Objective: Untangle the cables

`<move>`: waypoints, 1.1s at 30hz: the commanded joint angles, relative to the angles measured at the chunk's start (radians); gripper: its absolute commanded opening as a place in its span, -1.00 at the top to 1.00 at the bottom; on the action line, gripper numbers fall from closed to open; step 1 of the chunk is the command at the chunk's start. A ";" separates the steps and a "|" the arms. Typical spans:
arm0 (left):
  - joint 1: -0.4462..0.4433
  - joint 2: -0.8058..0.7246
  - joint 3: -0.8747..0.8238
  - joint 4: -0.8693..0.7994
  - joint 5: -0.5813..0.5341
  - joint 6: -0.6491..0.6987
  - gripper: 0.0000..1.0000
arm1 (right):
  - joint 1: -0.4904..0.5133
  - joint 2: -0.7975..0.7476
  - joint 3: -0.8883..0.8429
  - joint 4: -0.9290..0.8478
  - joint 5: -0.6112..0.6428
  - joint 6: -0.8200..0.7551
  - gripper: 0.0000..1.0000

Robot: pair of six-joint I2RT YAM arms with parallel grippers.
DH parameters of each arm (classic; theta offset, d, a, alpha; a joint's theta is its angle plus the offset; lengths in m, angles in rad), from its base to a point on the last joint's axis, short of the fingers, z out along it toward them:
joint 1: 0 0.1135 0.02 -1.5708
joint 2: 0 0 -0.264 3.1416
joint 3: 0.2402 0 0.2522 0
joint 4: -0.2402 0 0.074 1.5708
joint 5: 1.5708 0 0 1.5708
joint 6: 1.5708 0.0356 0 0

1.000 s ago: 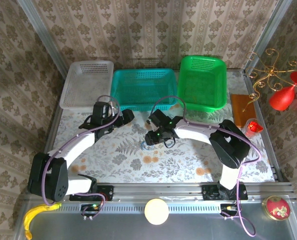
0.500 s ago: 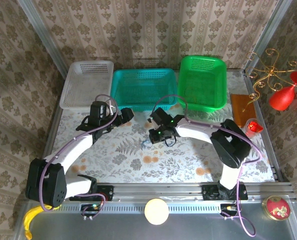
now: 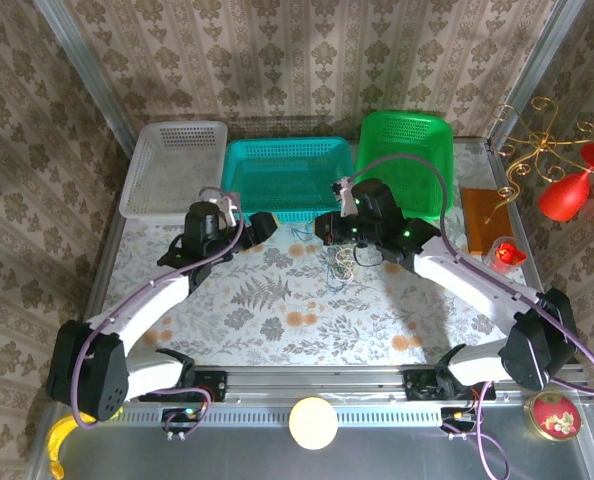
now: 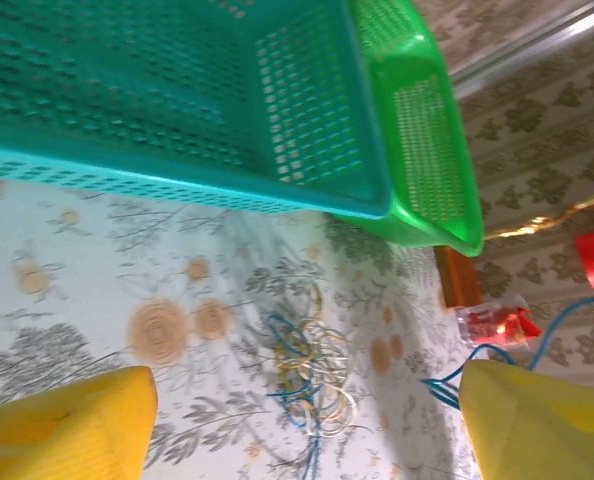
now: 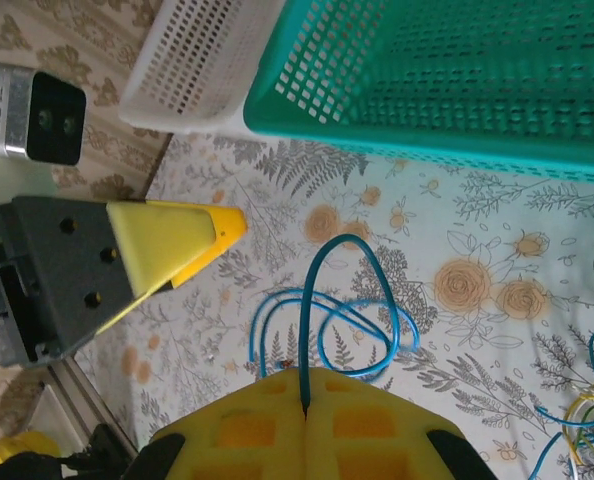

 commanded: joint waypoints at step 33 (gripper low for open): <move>-0.188 0.196 0.015 0.322 -0.076 -0.140 1.00 | -0.108 -0.120 -0.027 0.055 -0.003 0.106 1.00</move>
